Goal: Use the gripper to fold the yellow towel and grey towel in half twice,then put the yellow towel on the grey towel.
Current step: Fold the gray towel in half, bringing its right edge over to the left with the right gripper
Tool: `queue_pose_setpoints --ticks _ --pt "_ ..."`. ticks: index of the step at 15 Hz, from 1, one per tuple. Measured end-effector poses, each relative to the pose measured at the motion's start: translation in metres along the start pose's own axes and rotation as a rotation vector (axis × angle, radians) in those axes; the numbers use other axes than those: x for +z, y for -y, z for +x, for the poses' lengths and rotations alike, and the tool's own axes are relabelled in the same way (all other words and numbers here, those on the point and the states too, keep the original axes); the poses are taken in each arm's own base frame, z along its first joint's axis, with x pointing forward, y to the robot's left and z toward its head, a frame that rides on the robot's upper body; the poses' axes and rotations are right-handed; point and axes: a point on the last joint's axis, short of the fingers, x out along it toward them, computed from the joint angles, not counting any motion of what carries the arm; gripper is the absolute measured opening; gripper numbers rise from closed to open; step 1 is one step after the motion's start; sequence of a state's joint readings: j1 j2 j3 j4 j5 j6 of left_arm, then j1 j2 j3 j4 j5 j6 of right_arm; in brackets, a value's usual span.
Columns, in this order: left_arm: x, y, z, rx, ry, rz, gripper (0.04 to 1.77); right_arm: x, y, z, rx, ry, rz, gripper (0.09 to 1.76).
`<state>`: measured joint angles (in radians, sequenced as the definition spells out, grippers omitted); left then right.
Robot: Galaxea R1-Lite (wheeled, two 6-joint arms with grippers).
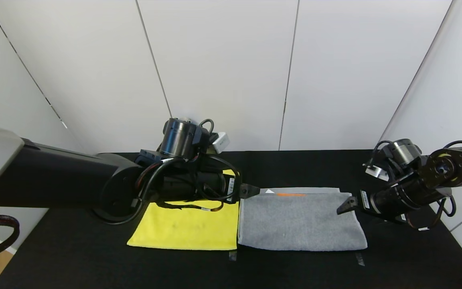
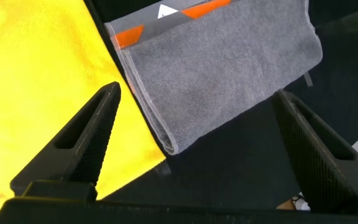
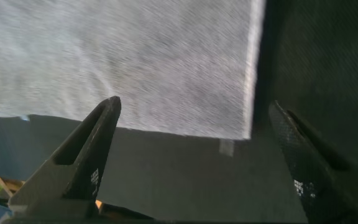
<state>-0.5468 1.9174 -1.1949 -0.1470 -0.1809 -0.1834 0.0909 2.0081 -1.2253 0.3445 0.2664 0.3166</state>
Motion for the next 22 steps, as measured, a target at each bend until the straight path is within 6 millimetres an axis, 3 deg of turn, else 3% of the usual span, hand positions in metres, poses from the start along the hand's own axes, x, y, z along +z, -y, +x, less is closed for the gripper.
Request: queue_pose_setpoints --ticks 8,14,20,21,22 --pt "0.001 0.000 -0.001 0.002 0.005 -0.001 1.72 -0.005 0.002 0.029 -0.017 -0.079 0.002 1.71" --pt "0.001 0.000 -0.001 0.003 0.006 -0.001 1.72 0.000 0.000 0.048 -0.093 -0.041 -0.014 1.71" --pt "0.001 0.000 -0.002 0.002 0.006 -0.001 1.72 0.000 0.001 0.054 -0.087 -0.054 -0.011 1.71" --pt "0.001 0.000 -0.002 0.002 0.006 -0.001 1.72 0.000 0.000 0.054 -0.084 -0.054 -0.013 1.64" --pt "0.001 0.000 -0.002 0.002 0.006 -0.001 1.72 0.000 0.000 0.053 -0.076 -0.055 -0.013 1.45"
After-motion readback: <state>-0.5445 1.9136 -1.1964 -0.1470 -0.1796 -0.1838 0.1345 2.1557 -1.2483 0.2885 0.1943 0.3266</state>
